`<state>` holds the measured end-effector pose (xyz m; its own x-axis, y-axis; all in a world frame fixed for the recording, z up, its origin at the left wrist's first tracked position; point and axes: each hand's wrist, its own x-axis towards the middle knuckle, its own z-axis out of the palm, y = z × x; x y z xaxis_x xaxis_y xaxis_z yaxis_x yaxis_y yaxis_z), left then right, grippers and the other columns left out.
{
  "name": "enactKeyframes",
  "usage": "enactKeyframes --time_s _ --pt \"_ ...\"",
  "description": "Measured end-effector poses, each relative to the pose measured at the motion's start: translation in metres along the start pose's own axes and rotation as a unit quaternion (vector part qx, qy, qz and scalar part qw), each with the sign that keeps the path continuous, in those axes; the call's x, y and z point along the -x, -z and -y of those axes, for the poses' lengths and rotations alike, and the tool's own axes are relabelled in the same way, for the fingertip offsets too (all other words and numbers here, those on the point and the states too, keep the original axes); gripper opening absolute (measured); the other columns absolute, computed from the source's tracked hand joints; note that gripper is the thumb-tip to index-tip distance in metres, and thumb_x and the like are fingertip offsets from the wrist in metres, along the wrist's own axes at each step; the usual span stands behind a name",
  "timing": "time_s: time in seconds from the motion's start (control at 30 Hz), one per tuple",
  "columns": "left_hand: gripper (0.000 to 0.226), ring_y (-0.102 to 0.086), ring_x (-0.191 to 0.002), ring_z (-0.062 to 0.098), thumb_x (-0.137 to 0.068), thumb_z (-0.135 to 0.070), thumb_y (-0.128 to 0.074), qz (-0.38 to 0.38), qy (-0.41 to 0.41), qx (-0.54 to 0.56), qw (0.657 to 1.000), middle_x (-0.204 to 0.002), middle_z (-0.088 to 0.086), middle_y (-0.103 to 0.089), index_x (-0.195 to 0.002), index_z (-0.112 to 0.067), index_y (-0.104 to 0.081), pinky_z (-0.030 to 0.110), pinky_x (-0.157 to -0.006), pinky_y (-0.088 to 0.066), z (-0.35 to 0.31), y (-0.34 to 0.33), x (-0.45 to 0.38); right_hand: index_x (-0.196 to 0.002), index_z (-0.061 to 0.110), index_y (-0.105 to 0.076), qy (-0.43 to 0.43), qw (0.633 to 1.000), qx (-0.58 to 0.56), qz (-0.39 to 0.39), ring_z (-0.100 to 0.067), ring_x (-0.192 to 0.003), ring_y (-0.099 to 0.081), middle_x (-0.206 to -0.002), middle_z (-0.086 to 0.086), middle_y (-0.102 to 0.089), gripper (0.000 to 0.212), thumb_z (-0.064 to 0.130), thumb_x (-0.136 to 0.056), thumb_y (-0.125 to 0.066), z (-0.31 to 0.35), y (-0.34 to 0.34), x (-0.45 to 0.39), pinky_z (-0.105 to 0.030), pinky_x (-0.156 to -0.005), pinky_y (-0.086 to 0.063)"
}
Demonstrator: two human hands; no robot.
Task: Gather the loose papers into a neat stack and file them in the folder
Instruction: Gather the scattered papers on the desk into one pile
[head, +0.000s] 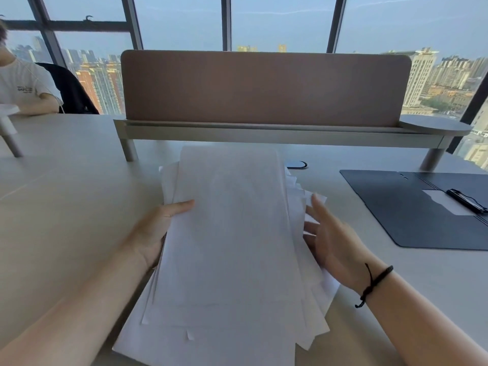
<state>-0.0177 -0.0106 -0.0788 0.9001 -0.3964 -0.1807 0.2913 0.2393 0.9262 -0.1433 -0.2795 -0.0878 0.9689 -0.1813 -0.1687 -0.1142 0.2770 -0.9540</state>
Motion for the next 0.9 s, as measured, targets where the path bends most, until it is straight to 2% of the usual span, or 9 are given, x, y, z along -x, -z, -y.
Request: enactKeyframes --time_s 0.1,0.2,0.5,0.6,0.67,0.73,0.77,0.83,0.9 --pt "0.035 -0.074 -0.094 0.029 -0.088 -0.027 -0.061 0.030 0.036 -0.043 0.998 -0.116 0.016 -0.073 -0.113 -0.007 -0.074 0.037 -0.080 -0.059 0.002 -0.004 0.005 -0.111 0.009 -0.072 0.035 0.998 0.054 0.004 -0.029 -0.092 -0.077 -0.102 -0.012 -0.079 0.021 0.017 -0.093 -0.066 -0.006 -0.008 0.005 -0.039 -0.079 -0.063" --pt "0.035 -0.073 -0.098 0.030 -0.085 -0.031 -0.061 0.092 0.079 -0.080 0.989 -0.114 0.015 -0.074 -0.107 -0.010 -0.077 0.041 -0.086 -0.057 0.004 -0.012 0.015 -0.108 0.009 -0.073 0.053 0.989 0.141 -0.011 -0.032 -0.089 -0.077 -0.099 -0.013 -0.080 0.018 0.004 -0.093 -0.065 -0.011 -0.010 0.006 -0.047 -0.082 -0.062" --pt "0.027 -0.076 -0.080 0.030 -0.077 -0.002 -0.065 0.090 0.033 -0.053 0.994 -0.103 0.021 -0.075 -0.101 -0.003 -0.076 0.040 -0.067 -0.062 0.013 -0.004 -0.001 -0.099 0.008 -0.074 0.089 0.981 0.101 -0.143 -0.025 -0.082 -0.077 -0.090 -0.008 -0.081 0.017 0.019 -0.098 -0.060 0.006 -0.003 0.005 -0.034 -0.067 -0.062" --pt "0.022 -0.075 -0.075 0.028 -0.084 -0.003 -0.058 0.013 0.011 0.006 1.000 -0.090 0.016 -0.078 -0.099 -0.002 -0.075 0.039 -0.068 -0.063 0.011 0.007 -0.013 -0.095 0.004 -0.067 0.106 0.923 0.305 -0.209 -0.044 -0.096 -0.064 -0.097 -0.024 -0.070 0.043 0.041 -0.101 -0.047 0.005 0.015 -0.008 -0.045 -0.076 -0.054" --pt "0.027 -0.074 -0.078 0.027 -0.094 -0.009 -0.050 -0.032 0.029 0.053 0.998 -0.084 0.013 -0.078 -0.090 -0.003 -0.076 0.039 -0.081 -0.058 0.008 0.020 -0.021 -0.109 0.017 -0.065 0.075 0.874 0.417 -0.237 -0.036 -0.105 -0.062 -0.113 -0.012 -0.069 0.043 0.054 -0.094 -0.049 0.006 0.023 -0.009 -0.035 -0.073 -0.051" --pt "0.029 -0.075 -0.077 0.026 -0.094 -0.019 -0.052 -0.035 0.052 0.048 0.997 -0.086 0.011 -0.078 -0.096 -0.003 -0.077 0.043 -0.092 -0.050 0.005 0.031 -0.020 -0.137 0.017 -0.054 0.043 0.888 0.388 -0.242 -0.031 -0.124 -0.057 -0.140 -0.011 -0.057 0.068 0.060 -0.085 -0.060 0.007 0.029 -0.009 -0.042 -0.096 -0.051" --pt "0.032 -0.075 -0.075 0.025 -0.084 -0.022 -0.064 -0.028 0.052 0.039 0.997 -0.087 0.010 -0.078 -0.107 -0.003 -0.073 0.045 -0.096 -0.048 0.004 0.033 -0.019 -0.143 0.014 -0.049 0.036 0.906 0.346 -0.242 -0.031 -0.126 -0.057 -0.144 -0.013 -0.054 0.079 0.061 -0.081 -0.064 0.009 0.029 -0.010 -0.047 -0.102 -0.049" --pt "0.089 -0.075 -0.068 0.016 -0.042 -0.022 -0.087 -0.046 0.037 0.029 0.998 -0.075 0.002 -0.077 -0.125 -0.003 -0.060 0.043 -0.093 -0.054 0.011 0.039 -0.024 -0.144 0.007 -0.046 0.029 0.938 0.248 -0.241 -0.039 -0.116 -0.062 -0.134 -0.024 -0.058 0.084 0.055 -0.080 -0.072 0.013 0.028 -0.009 -0.053 -0.098 -0.053" --pt "0.091 -0.072 -0.057 0.009 -0.017 -0.022 -0.087 -0.055 -0.003 0.073 0.996 -0.060 -0.004 -0.073 -0.104 -0.008 -0.064 0.036 -0.072 -0.061 0.020 0.052 -0.031 -0.141 0.005 -0.051 -0.004 0.957 0.182 -0.226 -0.039 -0.092 -0.068 -0.112 -0.020 -0.066 0.073 0.044 -0.083 -0.075 0.018 0.027 -0.006 -0.044 -0.079 -0.061"
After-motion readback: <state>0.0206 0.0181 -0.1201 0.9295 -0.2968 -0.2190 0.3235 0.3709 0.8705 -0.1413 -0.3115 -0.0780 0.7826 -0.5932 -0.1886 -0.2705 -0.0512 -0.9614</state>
